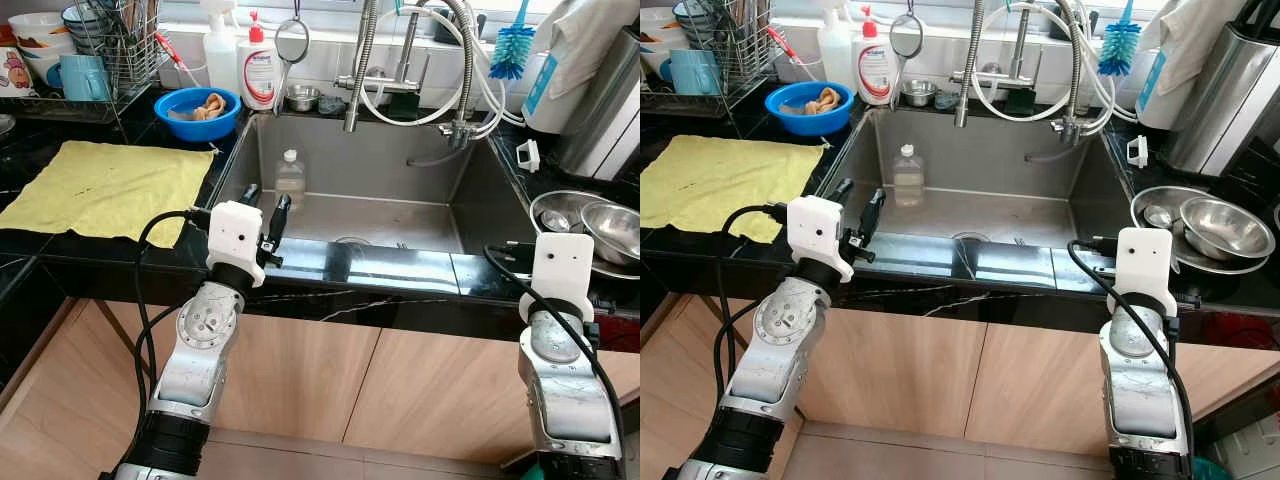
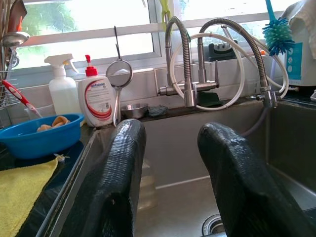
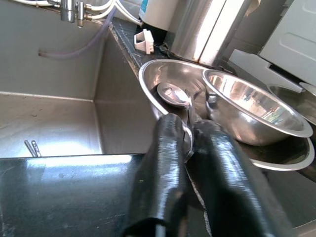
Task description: Kitchen organization
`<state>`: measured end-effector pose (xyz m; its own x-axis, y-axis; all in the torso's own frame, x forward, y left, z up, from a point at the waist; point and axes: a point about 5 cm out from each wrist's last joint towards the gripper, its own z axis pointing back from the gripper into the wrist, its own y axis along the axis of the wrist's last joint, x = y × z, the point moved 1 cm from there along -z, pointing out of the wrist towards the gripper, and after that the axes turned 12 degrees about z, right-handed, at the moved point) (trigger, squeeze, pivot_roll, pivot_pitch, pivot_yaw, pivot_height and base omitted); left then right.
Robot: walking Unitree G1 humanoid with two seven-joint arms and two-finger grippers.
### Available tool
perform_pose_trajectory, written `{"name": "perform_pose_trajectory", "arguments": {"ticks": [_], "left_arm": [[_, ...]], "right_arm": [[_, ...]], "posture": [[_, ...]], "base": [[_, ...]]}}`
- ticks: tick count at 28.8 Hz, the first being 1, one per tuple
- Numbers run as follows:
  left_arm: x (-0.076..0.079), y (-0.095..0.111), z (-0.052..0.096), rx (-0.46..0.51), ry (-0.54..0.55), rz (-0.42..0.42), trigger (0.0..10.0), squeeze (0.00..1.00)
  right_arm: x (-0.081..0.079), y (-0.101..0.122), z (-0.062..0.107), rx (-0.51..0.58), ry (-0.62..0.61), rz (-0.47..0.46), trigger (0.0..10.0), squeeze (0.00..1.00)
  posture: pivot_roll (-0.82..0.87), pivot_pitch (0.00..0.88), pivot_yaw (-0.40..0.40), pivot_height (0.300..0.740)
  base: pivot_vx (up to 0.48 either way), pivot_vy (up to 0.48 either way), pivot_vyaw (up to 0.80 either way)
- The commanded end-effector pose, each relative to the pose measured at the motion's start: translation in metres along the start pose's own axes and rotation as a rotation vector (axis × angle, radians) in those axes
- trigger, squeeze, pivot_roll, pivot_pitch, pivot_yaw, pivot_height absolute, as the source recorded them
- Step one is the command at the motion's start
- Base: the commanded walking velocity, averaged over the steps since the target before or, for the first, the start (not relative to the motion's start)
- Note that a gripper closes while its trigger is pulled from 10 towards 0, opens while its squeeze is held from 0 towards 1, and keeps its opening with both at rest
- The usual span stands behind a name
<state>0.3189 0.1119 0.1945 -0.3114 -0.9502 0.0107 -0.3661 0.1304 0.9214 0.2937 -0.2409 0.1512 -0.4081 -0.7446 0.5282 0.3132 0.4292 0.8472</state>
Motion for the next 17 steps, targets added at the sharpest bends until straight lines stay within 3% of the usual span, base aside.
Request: {"name": "perform_pose_trajectory", "arguments": {"ticks": [1,17], "left_arm": [[0.002,0.002,-0.002,0.005,-0.013,-0.013,10.0,0.0],[0.001,0.002,-0.002,0.01,-0.004,-0.022,10.0,0.0]], "right_arm": [[0.004,0.001,-0.001,0.002,-0.011,-0.021,0.0,0.0],[0.013,0.019,-0.002,0.091,-0.071,-0.045,0.0,0.0]], "posture": [[0.03,0.0,-0.052,0.74],[0.03,0.0,-0.058,0.74]], "base": [[0.0,0.0,0.0],[0.0,0.0,0.0]]}}
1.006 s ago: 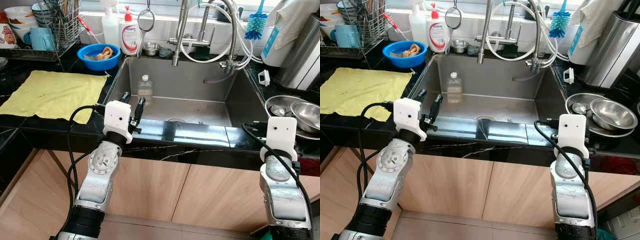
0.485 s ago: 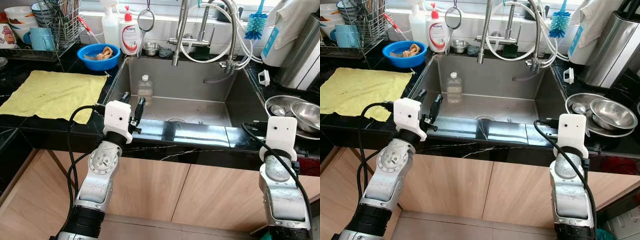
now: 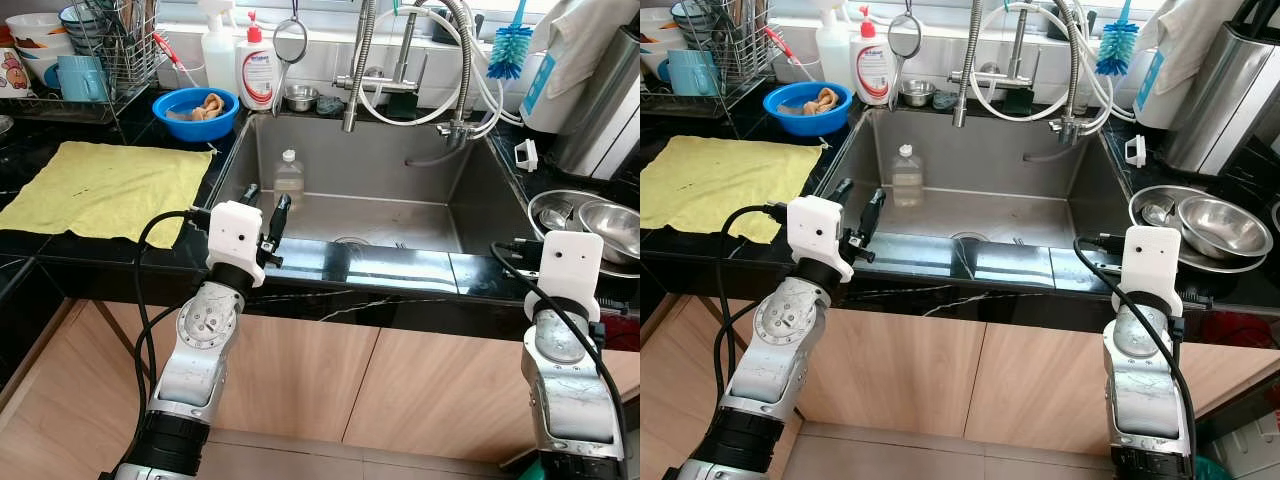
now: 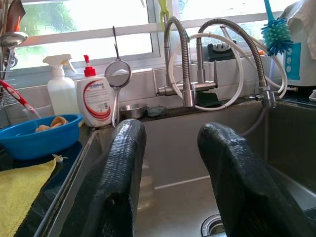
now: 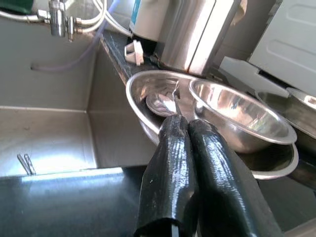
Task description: Kitchen organization
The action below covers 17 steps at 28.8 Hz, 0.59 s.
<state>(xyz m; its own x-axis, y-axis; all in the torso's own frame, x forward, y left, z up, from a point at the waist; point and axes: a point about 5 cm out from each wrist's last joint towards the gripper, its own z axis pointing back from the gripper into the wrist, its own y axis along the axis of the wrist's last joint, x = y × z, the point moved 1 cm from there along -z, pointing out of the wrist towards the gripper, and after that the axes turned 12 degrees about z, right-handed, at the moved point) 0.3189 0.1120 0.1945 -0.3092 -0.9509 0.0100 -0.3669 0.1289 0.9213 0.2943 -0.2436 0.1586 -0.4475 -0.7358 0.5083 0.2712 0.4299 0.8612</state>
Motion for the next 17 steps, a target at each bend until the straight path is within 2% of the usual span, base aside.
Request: {"name": "perform_pose_trajectory", "arguments": {"ticks": [1,2,3,7,14,16,17], "left_arm": [[0.002,0.002,-0.002,0.01,-0.006,-0.02,10.0,0.0],[0.001,0.002,-0.002,0.012,-0.002,-0.021,10.0,0.0],[0.002,0.002,-0.002,0.012,-0.002,-0.021,10.0,0.0],[0.001,0.002,-0.003,0.013,0.001,-0.019,10.0,0.0],[0.001,0.002,-0.002,0.015,0.008,-0.017,10.0,0.0],[0.0,0.002,-0.002,0.014,0.01,-0.02,10.0,0.0],[0.0,0.002,-0.002,0.014,0.012,-0.02,10.0,0.0]], "right_arm": [[0.007,0.014,-0.001,0.054,-0.033,-0.02,0.0,0.0],[0.007,0.016,-0.001,0.063,-0.031,-0.024,0.0,0.0],[0.007,0.019,-0.001,0.091,-0.037,-0.024,10.0,0.0],[0.009,0.03,0.002,0.164,-0.061,0.0,10.0,0.0],[0.008,0.035,0.002,0.204,-0.056,0.001,10.0,0.0],[0.004,0.037,0.002,0.226,-0.014,-0.016,10.0,0.0],[-0.003,0.038,0.001,0.217,0.05,-0.069,10.0,0.0]], "posture": [[0.03,0.0,-0.058,0.74],[0.02,0.0,-0.058,0.74],[0.03,0.0,-0.059,0.74],[0.03,0.0,-0.06,0.74],[0.02,0.0,-0.06,0.74],[0.02,0.0,-0.062,0.74],[0.02,0.0,-0.06,0.74]], "base": [[0.0,0.0,0.0],[0.0,0.0,0.0],[0.0,0.0,0.0],[0.0,0.0,0.0],[0.0,0.0,0.0],[0.0,0.0,0.0],[0.0,0.0,0.0]]}}
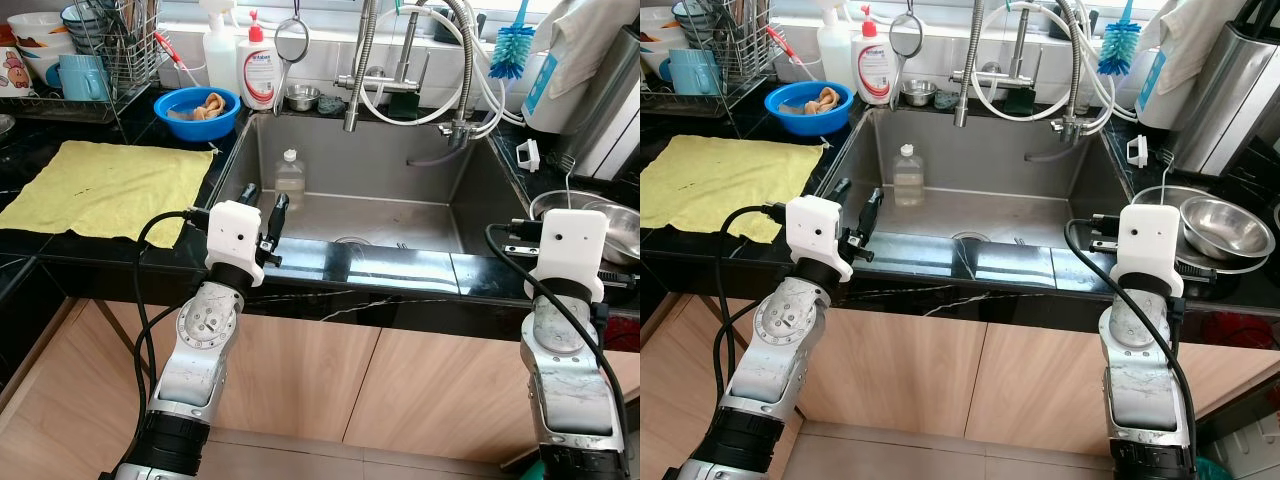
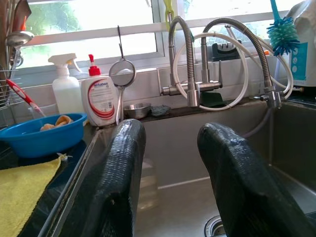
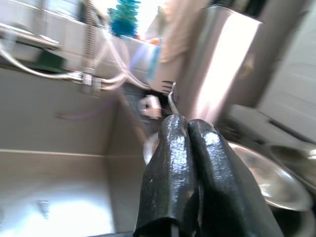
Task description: Kitchen organization
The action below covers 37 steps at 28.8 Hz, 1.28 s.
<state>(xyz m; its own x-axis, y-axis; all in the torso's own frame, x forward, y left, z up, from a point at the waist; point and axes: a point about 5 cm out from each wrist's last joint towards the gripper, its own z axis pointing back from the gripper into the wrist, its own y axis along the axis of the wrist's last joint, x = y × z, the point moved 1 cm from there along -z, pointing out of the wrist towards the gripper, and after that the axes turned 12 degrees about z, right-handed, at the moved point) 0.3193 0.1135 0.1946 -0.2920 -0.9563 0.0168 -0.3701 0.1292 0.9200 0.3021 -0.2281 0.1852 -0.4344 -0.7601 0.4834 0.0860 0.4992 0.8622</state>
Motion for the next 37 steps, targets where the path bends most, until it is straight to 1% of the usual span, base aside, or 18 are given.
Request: {"name": "perform_pose_trajectory", "arguments": {"ticks": [1,2,5,9,11,12,15,18,19,22,26,28,32,37], "left_arm": [[0.001,0.002,-0.003,0.009,-0.006,-0.02,10.0,0.0],[0.001,0.002,-0.003,0.008,-0.006,-0.02,10.0,0.0],[0.001,0.001,-0.003,0.006,-0.005,-0.019,10.0,0.0],[0.002,0.0,-0.004,0.0,-0.006,-0.019,10.0,0.0],[0.002,0.0,-0.004,0.001,-0.005,-0.018,10.0,0.0],[0.001,0.0,-0.005,0.001,-0.005,-0.019,10.0,0.0],[0.002,0.0,-0.005,-0.001,-0.004,-0.019,10.0,0.0],[0.001,0.0,-0.005,-0.003,-0.004,-0.02,10.0,0.0],[0.001,-0.001,-0.005,-0.004,-0.003,-0.019,10.0,0.0],[0.002,0.0,-0.008,0.0,-0.002,-0.02,10.0,0.0],[0.002,0.001,-0.008,0.001,-0.003,-0.02,10.0,0.0],[0.002,0.001,-0.007,0.001,-0.006,-0.024,10.0,0.0],[0.002,0.001,-0.006,-0.001,-0.007,-0.026,10.0,0.0],[0.003,0.0,-0.005,0.0,-0.016,-0.025,10.0,0.0]], "right_arm": [[-0.015,0.009,-0.003,0.015,0.135,-0.146,10.0,0.0],[-0.021,0.012,-0.002,0.029,0.199,-0.178,10.0,0.0],[-0.032,0.015,-0.001,0.029,0.298,-0.245,10.0,0.0],[-0.04,0.014,-0.005,0.027,0.364,-0.227,10.0,0.0],[-0.045,0.011,-0.011,0.0,0.4,-0.23,10.0,0.0],[-0.049,0.009,-0.015,-0.023,0.431,-0.253,10.0,0.0],[-0.051,0.006,-0.024,-0.081,0.42,-0.311,10.0,0.0],[-0.054,0.009,-0.036,-0.089,0.431,-0.287,10.0,0.0],[-0.056,0.011,-0.043,-0.093,0.433,-0.289,10.0,0.0],[-0.057,0.016,-0.053,-0.081,0.428,-0.311,10.0,0.0],[-0.06,0.013,-0.055,-0.107,0.438,-0.331,10.0,0.0],[-0.065,-0.002,-0.054,-0.187,0.433,-0.29,10.0,0.0],[-0.067,-0.007,-0.053,-0.2,0.429,-0.283,10.0,0.0],[-0.07,-0.008,-0.052,-0.196,0.422,-0.311,10.0,0.0]], "posture": [[0.02,0.0,-0.059,0.74],[0.02,0.0,-0.059,0.74],[0.02,0.0,-0.056,0.74],[0.01,0.0,-0.053,0.74],[0.02,0.0,-0.053,0.74],[0.02,0.0,-0.053,0.74],[0.02,0.0,-0.054,0.74],[0.02,0.0,-0.054,0.74],[0.02,0.0,-0.055,0.74],[0.03,0.0,-0.055,0.74],[0.03,0.0,-0.053,0.74],[0.03,0.0,-0.053,0.74],[0.03,0.0,-0.052,0.74],[0.04,0.0,-0.048,0.74]], "base": [[0.0,0.0,0.0],[0.0,0.0,0.0],[0.0,0.0,0.0],[0.0,0.0,0.0],[0.0,0.0,0.0],[0.0,0.0,0.0],[0.0,0.0,0.0],[0.0,0.0,0.0],[0.0,0.0,0.0],[0.0,0.0,0.0],[0.0,0.0,0.0],[0.0,0.0,0.0],[0.0,0.0,0.0],[0.0,0.0,0.0]]}}
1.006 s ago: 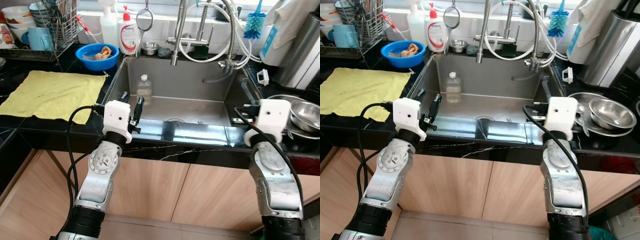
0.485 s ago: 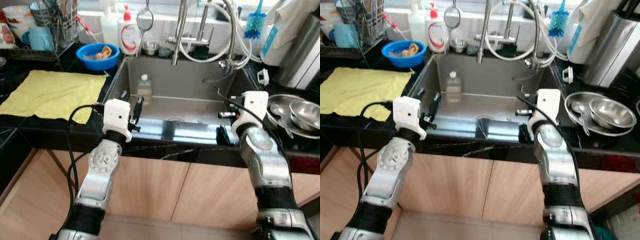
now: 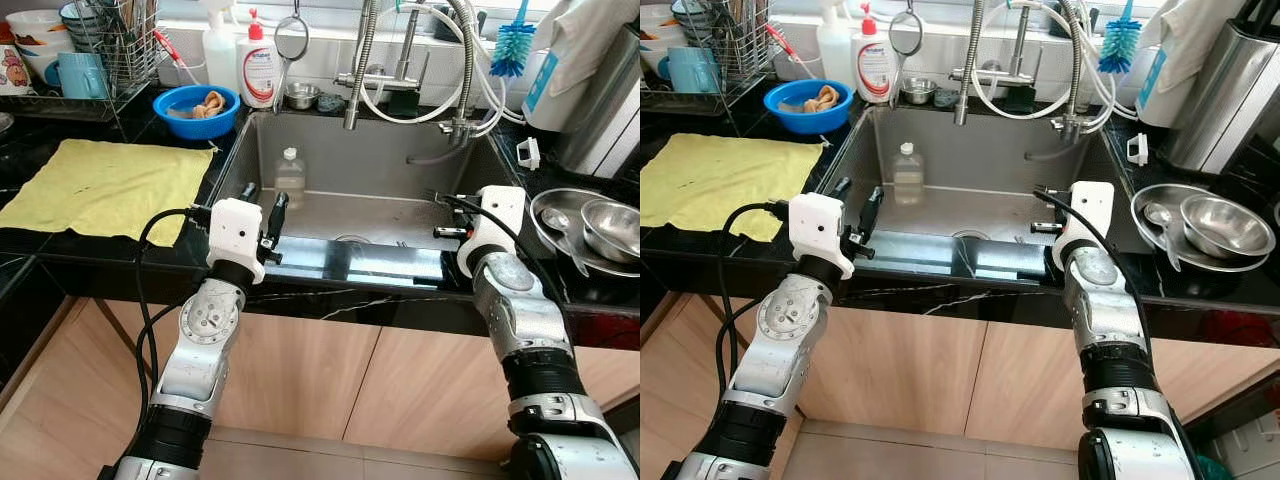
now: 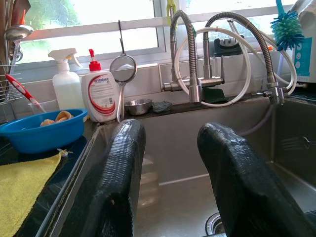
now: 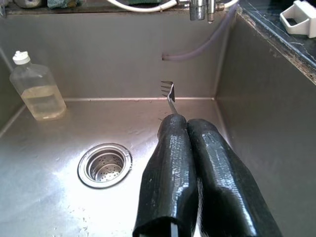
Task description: Kitchen organization
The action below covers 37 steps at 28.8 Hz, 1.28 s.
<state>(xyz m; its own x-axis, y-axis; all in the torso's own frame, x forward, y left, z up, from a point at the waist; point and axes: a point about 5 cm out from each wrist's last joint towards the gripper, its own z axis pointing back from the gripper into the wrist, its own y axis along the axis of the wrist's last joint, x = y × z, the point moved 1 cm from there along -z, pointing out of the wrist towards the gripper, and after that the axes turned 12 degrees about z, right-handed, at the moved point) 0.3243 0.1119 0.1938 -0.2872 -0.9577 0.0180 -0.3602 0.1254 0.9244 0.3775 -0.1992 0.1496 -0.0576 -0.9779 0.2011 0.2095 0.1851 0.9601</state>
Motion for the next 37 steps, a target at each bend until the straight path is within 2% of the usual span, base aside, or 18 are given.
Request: {"name": "perform_pose_trajectory", "arguments": {"ticks": [1,2,3,4,14,15,16,17,19,21,24,25,27,28,31,32,34,37], "left_arm": [[0.004,0.003,0.0,0.011,-0.022,-0.024,10.0,0.0],[0.004,0.003,0.0,0.011,-0.022,-0.024,10.0,0.0],[0.004,0.003,0.001,0.011,-0.022,-0.024,10.0,0.0],[0.004,0.003,0.001,0.009,-0.022,-0.023,10.0,0.0],[0.003,0.002,0.004,0.003,-0.026,-0.03,10.0,0.0],[0.002,0.002,0.004,0.003,-0.026,-0.031,10.0,0.0],[0.002,0.002,0.004,0.002,-0.025,-0.032,10.0,0.0],[0.002,0.003,0.005,0.003,-0.025,-0.033,10.0,0.0],[0.001,0.003,0.005,0.004,-0.025,-0.033,10.0,0.0],[0.0,0.003,0.005,0.003,-0.023,-0.036,10.0,0.0],[-0.001,0.004,0.005,0.002,-0.025,-0.037,10.0,0.0],[-0.001,0.003,0.005,-0.001,-0.026,-0.037,10.0,0.0],[0.0,0.002,0.005,-0.005,-0.029,-0.036,10.0,0.0],[0.0,0.002,0.006,-0.007,-0.032,-0.035,10.0,0.0],[0.001,0.002,0.005,-0.008,-0.033,-0.033,10.0,0.0],[0.001,0.002,0.005,-0.009,-0.034,-0.033,10.0,0.0],[0.001,0.002,0.005,-0.011,-0.035,-0.03,10.0,0.0],[0.003,0.001,0.005,-0.014,-0.038,-0.024,10.0,0.0]], "right_arm": [[0.002,0.003,-0.001,0.016,-0.012,-0.02,10.0,0.0],[0.001,0.002,-0.001,0.015,-0.011,-0.02,10.0,0.94],[0.001,0.002,-0.002,0.015,-0.011,-0.02,10.0,0.94],[0.001,0.001,-0.002,0.012,-0.015,-0.014,10.0,1.0],[-0.003,-0.003,0.0,0.022,-0.039,0.01,10.0,1.0],[-0.003,0.0,0.001,0.042,-0.059,0.021,10.0,0.72],[-0.002,0.002,0.002,0.056,-0.073,0.029,10.0,0.72],[-0.002,0.011,0.007,0.124,-0.1,0.068,10.0,0.0],[-0.001,0.019,0.012,0.182,-0.139,0.082,10.0,0.0],[0.002,0.029,0.027,0.271,-0.223,0.088,10.0,0.0],[0.005,0.032,0.039,0.306,-0.28,0.089,10.0,0.0],[0.006,0.033,0.054,0.34,-0.317,0.105,10.0,0.0],[0.009,0.026,0.066,0.337,-0.344,0.085,10.0,0.0],[0.014,0.015,0.075,0.309,-0.38,0.07,10.0,0.0],[0.023,0.001,0.084,0.259,-0.435,0.045,10.0,0.0],[0.029,-0.007,0.088,0.223,-0.46,0.019,10.0,1.0],[0.038,-0.017,0.097,0.177,-0.513,-0.007,10.0,1.0],[0.048,-0.017,0.109,0.179,-0.586,0.019,10.0,1.0]], "posture": [[0.04,0.0,-0.048,0.74],[0.04,0.0,-0.05,0.74],[0.04,0.0,-0.05,0.74],[0.04,0.0,-0.049,0.74],[0.06,0.0,-0.049,0.74],[0.06,0.0,-0.048,0.74],[0.06,0.0,-0.049,0.74],[0.06,0.0,-0.049,0.74],[0.07,0.0,-0.049,0.74],[0.06,0.0,-0.048,0.74],[0.06,0.0,-0.043,0.74],[0.05,0.0,-0.04,0.74],[0.04,0.0,-0.039,0.74],[0.04,0.0,-0.035,0.74],[0.03,0.0,-0.033,0.74],[0.02,0.0,-0.032,0.74],[0.02,0.0,-0.033,0.74],[0.01,0.0,-0.032,0.74]], "base": [[0.0,0.0,0.0],[0.0,0.0,0.0],[0.0,0.0,0.0],[0.0,0.0,0.0],[0.0,0.0,0.0],[0.0,0.0,0.0],[0.0,0.0,0.0],[0.0,0.0,0.0],[0.0,0.0,0.0],[0.0,0.0,0.0],[0.0,0.0,0.0],[0.0,0.0,0.0],[0.0,0.0,0.0],[0.0,0.0,0.0],[0.0,0.0,0.0],[0.0,0.0,0.0],[0.0,0.0,0.0],[0.0,0.0,0.0]]}}
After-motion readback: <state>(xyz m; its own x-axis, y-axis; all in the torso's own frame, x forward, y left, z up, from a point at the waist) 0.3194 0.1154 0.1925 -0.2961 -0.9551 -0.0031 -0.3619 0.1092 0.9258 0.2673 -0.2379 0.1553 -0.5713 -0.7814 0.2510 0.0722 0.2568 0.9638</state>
